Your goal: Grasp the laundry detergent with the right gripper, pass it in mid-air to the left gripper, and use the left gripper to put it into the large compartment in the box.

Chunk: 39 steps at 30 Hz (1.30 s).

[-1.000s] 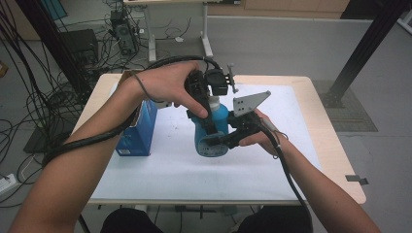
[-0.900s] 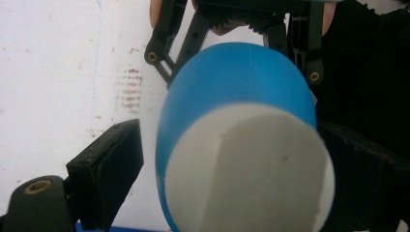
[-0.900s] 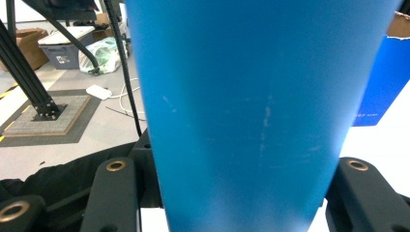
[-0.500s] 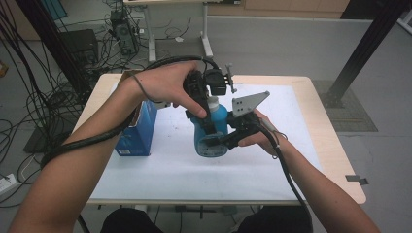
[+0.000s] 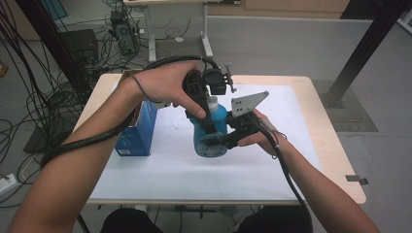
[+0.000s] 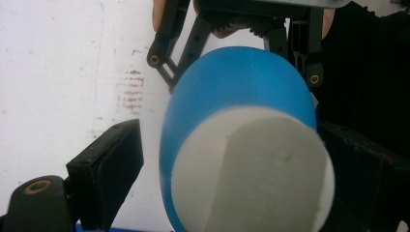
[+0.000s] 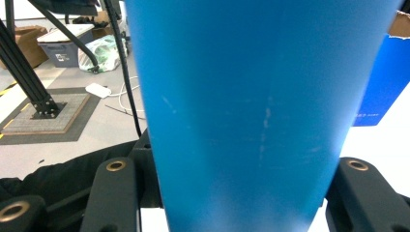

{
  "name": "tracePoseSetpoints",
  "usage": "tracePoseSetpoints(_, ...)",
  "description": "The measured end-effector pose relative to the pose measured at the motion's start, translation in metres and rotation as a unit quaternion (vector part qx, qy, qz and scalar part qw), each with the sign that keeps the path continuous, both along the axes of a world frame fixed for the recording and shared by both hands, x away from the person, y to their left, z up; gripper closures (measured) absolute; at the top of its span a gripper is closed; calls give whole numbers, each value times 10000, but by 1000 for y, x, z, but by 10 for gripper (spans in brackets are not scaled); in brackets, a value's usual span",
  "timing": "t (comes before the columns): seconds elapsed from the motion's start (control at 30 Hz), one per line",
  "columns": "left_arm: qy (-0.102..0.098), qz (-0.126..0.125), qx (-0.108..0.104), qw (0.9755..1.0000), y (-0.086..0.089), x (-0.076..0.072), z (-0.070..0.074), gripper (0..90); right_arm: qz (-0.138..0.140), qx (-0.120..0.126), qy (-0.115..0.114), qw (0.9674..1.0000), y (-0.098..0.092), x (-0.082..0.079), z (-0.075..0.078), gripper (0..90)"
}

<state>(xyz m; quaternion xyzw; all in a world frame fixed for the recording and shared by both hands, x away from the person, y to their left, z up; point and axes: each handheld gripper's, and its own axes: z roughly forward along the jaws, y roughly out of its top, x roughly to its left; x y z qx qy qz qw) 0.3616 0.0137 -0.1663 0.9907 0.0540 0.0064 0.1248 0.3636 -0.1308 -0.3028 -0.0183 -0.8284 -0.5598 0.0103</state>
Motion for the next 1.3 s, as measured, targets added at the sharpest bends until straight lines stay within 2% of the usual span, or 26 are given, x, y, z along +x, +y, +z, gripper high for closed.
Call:
tracePoseSetpoints(0.77, -41, -98, 40, 9999, -3, 0, -2, 156, 11, -5, -37, 10000, 1, 1, 1, 439)
tracePoseSetpoints(1.03, -89, -117, 6, 9999, -4, 0, -1, 234, 16, -5, -33, 10000, 1, 0, 1, 438)
tracePoseSetpoints(1.3, -101, -136, 28, 9999, -4, 0, 0, 274, 11, -15, -56, 10000, 1, 0, 1, 438)
